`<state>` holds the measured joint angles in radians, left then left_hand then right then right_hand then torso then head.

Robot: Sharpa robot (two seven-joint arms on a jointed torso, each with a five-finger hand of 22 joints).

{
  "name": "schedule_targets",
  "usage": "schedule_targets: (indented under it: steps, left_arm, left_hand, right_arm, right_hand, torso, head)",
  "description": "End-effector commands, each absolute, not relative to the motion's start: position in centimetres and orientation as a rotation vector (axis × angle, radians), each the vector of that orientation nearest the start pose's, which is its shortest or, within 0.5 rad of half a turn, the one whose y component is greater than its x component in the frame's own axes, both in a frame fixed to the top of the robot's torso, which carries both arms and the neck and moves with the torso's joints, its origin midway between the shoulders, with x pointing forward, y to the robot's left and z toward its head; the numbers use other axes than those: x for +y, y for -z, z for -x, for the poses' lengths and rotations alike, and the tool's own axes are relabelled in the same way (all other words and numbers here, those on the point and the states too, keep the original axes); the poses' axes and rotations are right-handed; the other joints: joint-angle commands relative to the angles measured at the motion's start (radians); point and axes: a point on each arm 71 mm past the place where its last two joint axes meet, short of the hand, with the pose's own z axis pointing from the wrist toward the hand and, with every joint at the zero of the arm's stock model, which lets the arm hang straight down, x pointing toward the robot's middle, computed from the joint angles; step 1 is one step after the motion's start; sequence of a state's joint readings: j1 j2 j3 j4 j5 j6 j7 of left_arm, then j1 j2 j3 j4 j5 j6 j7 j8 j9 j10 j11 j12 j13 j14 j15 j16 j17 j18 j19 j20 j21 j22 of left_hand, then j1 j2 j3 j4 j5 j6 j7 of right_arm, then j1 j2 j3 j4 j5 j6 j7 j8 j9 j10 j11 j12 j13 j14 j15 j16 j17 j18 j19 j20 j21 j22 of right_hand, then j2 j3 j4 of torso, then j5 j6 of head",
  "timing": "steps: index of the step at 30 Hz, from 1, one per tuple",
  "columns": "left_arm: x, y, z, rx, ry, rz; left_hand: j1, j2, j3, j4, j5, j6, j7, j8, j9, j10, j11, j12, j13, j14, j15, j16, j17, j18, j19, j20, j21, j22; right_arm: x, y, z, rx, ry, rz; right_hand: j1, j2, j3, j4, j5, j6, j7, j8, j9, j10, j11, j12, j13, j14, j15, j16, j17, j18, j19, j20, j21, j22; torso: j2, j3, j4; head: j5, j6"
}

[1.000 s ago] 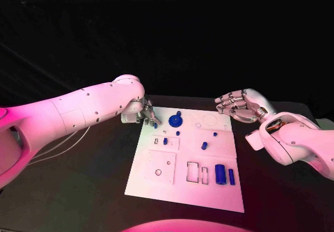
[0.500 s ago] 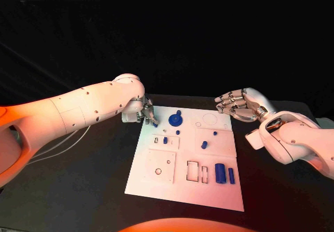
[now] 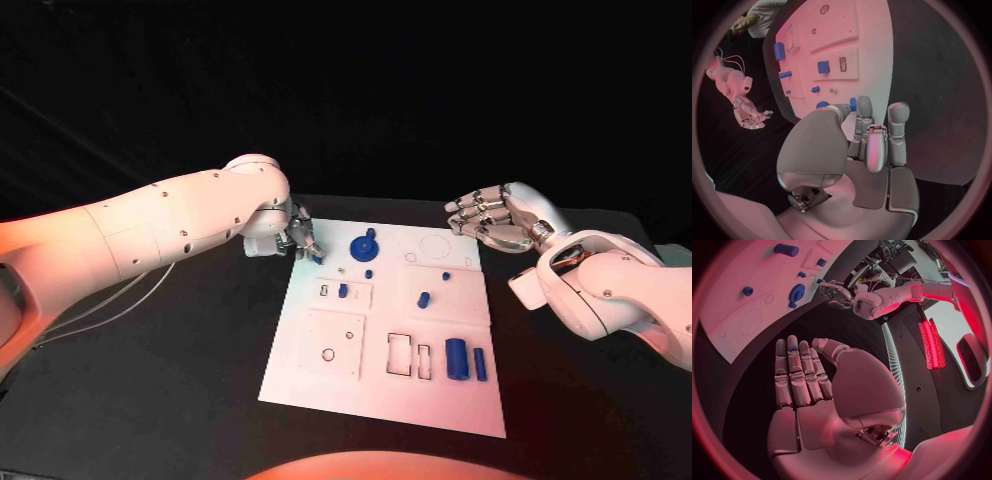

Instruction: Assemble the parts on the task board

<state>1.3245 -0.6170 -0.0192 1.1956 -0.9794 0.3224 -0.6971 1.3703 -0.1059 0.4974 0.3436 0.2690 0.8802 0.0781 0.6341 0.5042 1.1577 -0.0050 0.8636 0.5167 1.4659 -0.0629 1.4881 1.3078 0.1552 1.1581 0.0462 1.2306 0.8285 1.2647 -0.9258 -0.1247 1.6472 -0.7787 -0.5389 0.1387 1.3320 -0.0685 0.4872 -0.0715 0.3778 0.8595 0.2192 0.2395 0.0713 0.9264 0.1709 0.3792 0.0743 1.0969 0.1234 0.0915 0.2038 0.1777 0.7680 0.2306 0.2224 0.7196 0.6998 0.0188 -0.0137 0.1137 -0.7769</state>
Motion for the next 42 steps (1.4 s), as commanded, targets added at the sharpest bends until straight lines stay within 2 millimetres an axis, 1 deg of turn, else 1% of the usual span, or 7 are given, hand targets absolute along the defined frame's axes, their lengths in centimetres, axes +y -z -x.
schedule_targets:
  steps: [1, 5, 11, 16, 20, 30, 42]
  left_arm:
    - [20.7, 18.2, -54.1, 2.392, 0.247, 0.359]
    - [21.2, 17.7, -53.0, 2.357, 0.288, 0.376]
    - [21.2, 17.1, -51.4, 2.323, 0.362, 0.350]
    - [20.8, 17.3, -49.9, 2.291, 0.400, 0.285]
    - [20.5, 17.7, -49.1, 2.264, 0.409, 0.242]
    - [19.9, 19.3, -48.3, 2.259, 0.391, 0.174]
    - [20.0, 19.8, -48.3, 2.271, 0.337, 0.147]
  left_hand:
    - [-0.011, -0.010, 0.183, -0.167, -0.004, -0.001, -0.008, 0.009, 0.004, 0.008, -0.001, 0.003, -0.003, 0.065, -0.003, 0.006, 0.110, -0.015, 0.008, -0.001, 0.009, 0.005]
    - [-0.037, -0.035, 0.242, -0.182, -0.004, 0.005, -0.012, 0.023, 0.008, 0.018, -0.006, 0.009, -0.005, 0.064, -0.007, 0.002, 0.103, -0.016, 0.012, -0.005, 0.015, 0.014]
    - [-0.051, -0.050, 0.270, -0.193, -0.005, 0.010, -0.015, 0.032, 0.010, 0.028, -0.009, 0.014, -0.002, 0.065, -0.010, 0.003, 0.104, -0.017, 0.018, -0.007, 0.022, 0.023]
    - [-0.058, -0.062, 0.289, -0.201, -0.005, 0.014, -0.017, 0.036, 0.011, 0.037, -0.011, 0.021, 0.004, 0.067, -0.012, 0.005, 0.109, -0.019, 0.025, -0.010, 0.028, 0.035]
    - [-0.066, -0.073, 0.308, -0.206, -0.005, 0.021, -0.020, 0.041, 0.011, 0.050, -0.014, 0.032, 0.016, 0.068, -0.015, 0.008, 0.114, -0.021, 0.032, -0.012, 0.036, 0.047]
    - [-0.073, -0.083, 0.324, -0.211, -0.006, 0.026, -0.023, 0.045, 0.011, 0.062, -0.017, 0.041, 0.027, 0.070, -0.017, 0.011, 0.118, -0.023, 0.037, -0.014, 0.042, 0.056]
    - [-0.077, -0.091, 0.333, -0.216, -0.006, 0.031, -0.025, 0.047, 0.011, 0.072, -0.019, 0.050, 0.038, 0.071, -0.019, 0.014, 0.125, -0.024, 0.041, -0.015, 0.046, 0.064]
  right_arm:
    - [-21.3, 16.5, -46.5, 1.554, -1.062, -0.402]
    - [-21.3, 16.5, -46.5, 1.553, -1.061, -0.402]
    - [-21.4, 16.5, -46.5, 1.552, -1.058, -0.403]
    - [-21.5, 16.6, -46.6, 1.553, -1.057, -0.403]
    - [-21.5, 16.6, -46.6, 1.554, -1.058, -0.404]
    - [-21.5, 16.7, -46.5, 1.557, -1.058, -0.404]
    - [-21.6, 16.8, -46.5, 1.567, -1.055, -0.407]
  right_hand:
    - [-0.012, 0.001, 0.003, -0.001, 0.005, -0.007, 0.018, 0.007, -0.002, -0.003, 0.002, -0.004, -0.001, 0.001, 0.004, -0.004, -0.001, 0.001, -0.003, 0.006, -0.005, -0.001]
    - [-0.013, 0.000, 0.003, -0.001, 0.006, -0.007, 0.018, 0.007, -0.001, -0.004, 0.002, -0.004, -0.002, 0.001, 0.005, -0.005, -0.002, 0.001, -0.003, 0.007, -0.007, -0.002]
    - [-0.014, 0.000, 0.003, -0.001, 0.006, -0.008, 0.018, 0.008, -0.001, -0.004, 0.002, -0.003, -0.003, 0.001, 0.005, -0.005, -0.002, 0.001, -0.003, 0.007, -0.007, -0.003]
    - [-0.015, 0.000, 0.003, 0.000, 0.007, -0.008, 0.019, 0.009, -0.001, -0.004, 0.003, -0.003, -0.004, 0.001, 0.005, -0.006, -0.003, 0.001, -0.002, 0.007, -0.009, -0.005]
    - [-0.015, 0.000, 0.003, 0.000, 0.007, -0.008, 0.019, 0.009, -0.001, -0.004, 0.003, -0.003, -0.004, 0.001, 0.005, -0.006, -0.003, 0.001, -0.002, 0.007, -0.009, -0.005]
    - [-0.017, 0.000, 0.002, 0.001, 0.008, -0.009, 0.019, 0.009, -0.001, -0.005, 0.003, -0.003, -0.005, 0.001, 0.006, -0.007, -0.004, 0.001, -0.002, 0.008, -0.010, -0.006]
    - [-0.020, 0.000, 0.002, 0.003, 0.009, -0.010, 0.019, 0.010, -0.001, -0.005, 0.003, -0.003, -0.007, 0.002, 0.006, -0.009, -0.005, 0.001, -0.002, 0.009, -0.012, -0.009]
  torso:
    - [-0.001, 0.0012, 0.0015]
    - [-0.001, 0.0014, 0.0025]
    - [-0.002, 0.0007, 0.0051]
    - [-0.002, 0.0004, 0.0032]
    - [-0.002, 0.0000, 0.0063]
    - [-0.001, 0.0009, 0.0031]
    - [-0.001, 0.0015, 0.0032]
  head:
    - [0.003, -0.003]
    - [0.006, -0.002]
    - [0.006, -0.005]
    - [0.010, -0.007]
    - [0.009, -0.008]
    - [0.012, -0.010]
    - [0.013, -0.016]
